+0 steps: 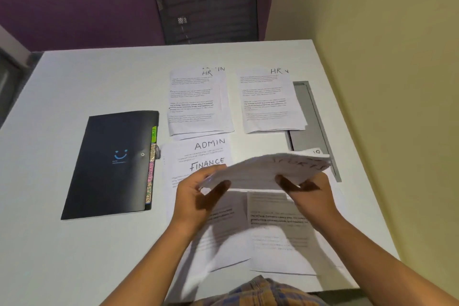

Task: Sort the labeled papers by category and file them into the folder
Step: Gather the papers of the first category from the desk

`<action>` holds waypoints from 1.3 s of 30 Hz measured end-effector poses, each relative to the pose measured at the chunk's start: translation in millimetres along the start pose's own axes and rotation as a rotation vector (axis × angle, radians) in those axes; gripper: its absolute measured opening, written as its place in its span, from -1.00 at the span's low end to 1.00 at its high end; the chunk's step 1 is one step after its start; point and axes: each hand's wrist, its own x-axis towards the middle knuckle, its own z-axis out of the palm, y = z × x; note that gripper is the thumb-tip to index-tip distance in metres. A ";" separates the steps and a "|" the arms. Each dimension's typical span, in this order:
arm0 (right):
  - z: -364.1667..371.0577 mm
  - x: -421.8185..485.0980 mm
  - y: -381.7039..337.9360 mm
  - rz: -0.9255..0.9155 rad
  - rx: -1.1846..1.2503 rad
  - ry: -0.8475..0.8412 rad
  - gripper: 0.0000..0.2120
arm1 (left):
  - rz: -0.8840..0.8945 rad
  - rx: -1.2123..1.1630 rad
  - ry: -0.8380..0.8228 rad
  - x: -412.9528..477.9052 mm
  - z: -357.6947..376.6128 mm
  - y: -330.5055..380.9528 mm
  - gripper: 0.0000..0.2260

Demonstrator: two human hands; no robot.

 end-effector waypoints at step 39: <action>34.8 63.0 5.4 0.389 0.071 -0.198 -0.82 | -0.438 -0.308 -0.140 34.1 -16.8 -22.7 -0.75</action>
